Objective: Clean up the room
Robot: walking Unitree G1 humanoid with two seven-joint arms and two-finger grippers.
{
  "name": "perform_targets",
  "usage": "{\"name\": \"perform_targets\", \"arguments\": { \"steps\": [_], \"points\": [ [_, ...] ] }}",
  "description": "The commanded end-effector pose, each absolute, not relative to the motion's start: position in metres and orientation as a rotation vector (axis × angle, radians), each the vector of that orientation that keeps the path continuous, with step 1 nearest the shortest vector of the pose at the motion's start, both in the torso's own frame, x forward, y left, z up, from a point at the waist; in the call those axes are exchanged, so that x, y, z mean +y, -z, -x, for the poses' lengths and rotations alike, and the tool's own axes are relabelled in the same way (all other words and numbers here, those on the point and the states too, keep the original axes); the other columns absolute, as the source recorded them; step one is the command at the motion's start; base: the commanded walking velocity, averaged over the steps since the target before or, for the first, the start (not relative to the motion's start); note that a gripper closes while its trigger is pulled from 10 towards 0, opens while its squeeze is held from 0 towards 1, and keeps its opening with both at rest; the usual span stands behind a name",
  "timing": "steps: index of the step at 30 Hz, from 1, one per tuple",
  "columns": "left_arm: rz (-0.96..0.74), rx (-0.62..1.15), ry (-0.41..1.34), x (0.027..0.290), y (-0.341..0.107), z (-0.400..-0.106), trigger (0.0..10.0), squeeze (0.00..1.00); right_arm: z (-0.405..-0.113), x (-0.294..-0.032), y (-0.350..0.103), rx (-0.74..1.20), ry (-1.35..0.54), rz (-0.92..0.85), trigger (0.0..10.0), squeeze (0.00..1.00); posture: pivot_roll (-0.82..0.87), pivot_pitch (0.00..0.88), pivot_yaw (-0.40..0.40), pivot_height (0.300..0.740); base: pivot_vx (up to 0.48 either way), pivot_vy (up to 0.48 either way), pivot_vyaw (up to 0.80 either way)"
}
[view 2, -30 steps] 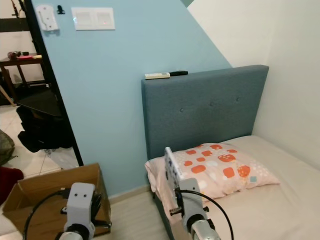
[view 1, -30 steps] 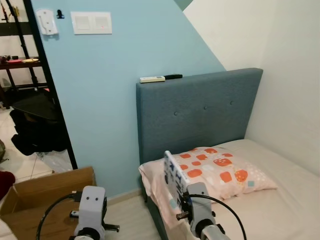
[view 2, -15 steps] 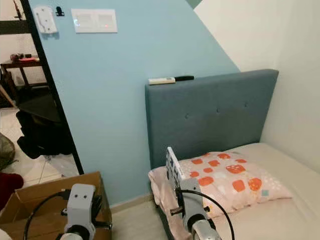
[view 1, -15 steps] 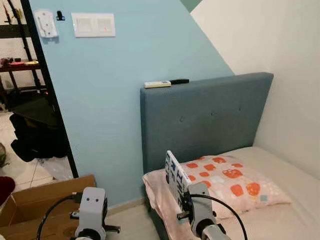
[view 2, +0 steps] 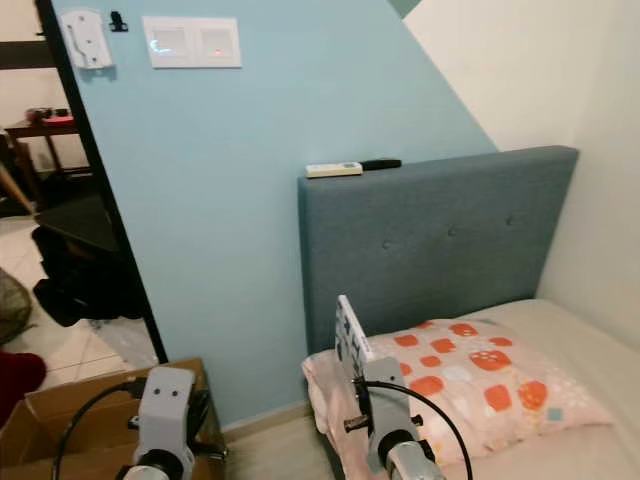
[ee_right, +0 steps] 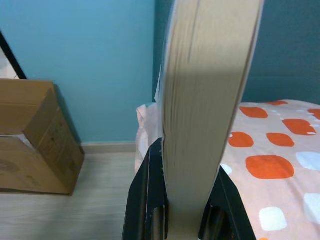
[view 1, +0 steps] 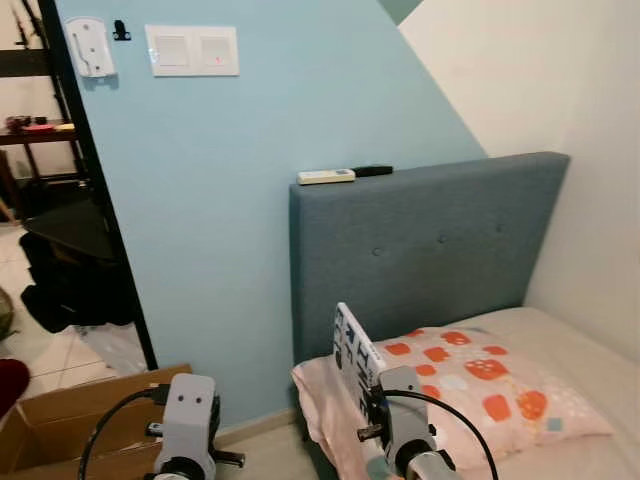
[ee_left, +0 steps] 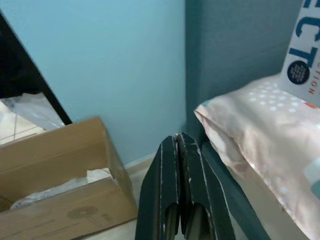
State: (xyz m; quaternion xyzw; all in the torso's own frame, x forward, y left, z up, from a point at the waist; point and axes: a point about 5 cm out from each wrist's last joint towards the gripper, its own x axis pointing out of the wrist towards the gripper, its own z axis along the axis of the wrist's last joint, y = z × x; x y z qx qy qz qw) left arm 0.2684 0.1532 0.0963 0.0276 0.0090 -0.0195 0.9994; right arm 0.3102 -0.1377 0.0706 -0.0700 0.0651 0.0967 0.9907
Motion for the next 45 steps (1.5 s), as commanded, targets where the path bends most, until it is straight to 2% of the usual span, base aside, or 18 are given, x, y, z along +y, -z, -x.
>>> {"name": "perform_targets", "arguments": {
  "steps": [1,13,17,31,39,40,42,44,45],
  "points": [
    [-0.071,0.042,0.045,0.153,-0.091,-0.265,10.0,0.0,-0.311,-0.137,-0.075,0.103,-0.191,0.138,10.0,0.0,-0.04,0.059,0.002,0.74,0.0,0.0,0.0],
    [-0.109,0.057,0.075,0.15,-0.087,-0.262,10.0,0.0,-0.308,-0.147,-0.062,0.212,-0.142,0.11,10.0,0.0,-0.05,0.068,0.002,0.74,0.0,-0.04,0.0],
    [-0.104,0.083,0.086,0.147,-0.083,-0.262,10.0,0.0,-0.307,-0.15,-0.061,0.22,-0.137,0.122,10.0,0.0,-0.05,0.071,0.002,0.74,0.0,-0.457,0.0],
    [-0.087,0.108,0.068,0.149,-0.079,-0.261,10.0,0.0,-0.307,-0.151,-0.062,0.25,-0.138,0.081,10.0,0.0,-0.06,0.078,-0.006,0.74,0.0,0.0,0.0],
    [-0.086,0.139,0.099,0.147,-0.075,-0.258,10.0,0.0,-0.303,-0.173,-0.033,0.581,-0.068,-0.074,10.0,0.0,-0.06,0.084,-0.004,0.74,0.0,0.0,0.0],
    [-0.078,0.154,0.123,0.145,-0.073,-0.258,10.0,0.0,-0.3,-0.176,-0.028,0.658,-0.067,-0.179,10.0,0.0,-0.06,0.085,-0.007,0.74,0.0,0.0,0.0],
    [-0.078,0.154,0.123,0.145,-0.073,-0.258,10.0,0.0,-0.3,-0.176,-0.028,0.658,-0.067,-0.179,10.0,0.0,-0.06,0.085,-0.007,0.74,0.0,0.0,0.0],
    [-0.068,0.172,0.164,0.141,-0.071,-0.256,10.0,0.0,-0.298,-0.177,-0.027,0.723,-0.11,-0.32,10.0,0.0,-0.06,0.086,-0.007,0.74,0.0,0.0,0.0],
    [-0.068,0.172,0.164,0.141,-0.071,-0.256,10.0,0.0,-0.298,-0.177,-0.027,0.723,-0.11,-0.32,10.0,0.0,-0.06,0.086,-0.007,0.74,0.0,0.0,0.0]
  ]
}}
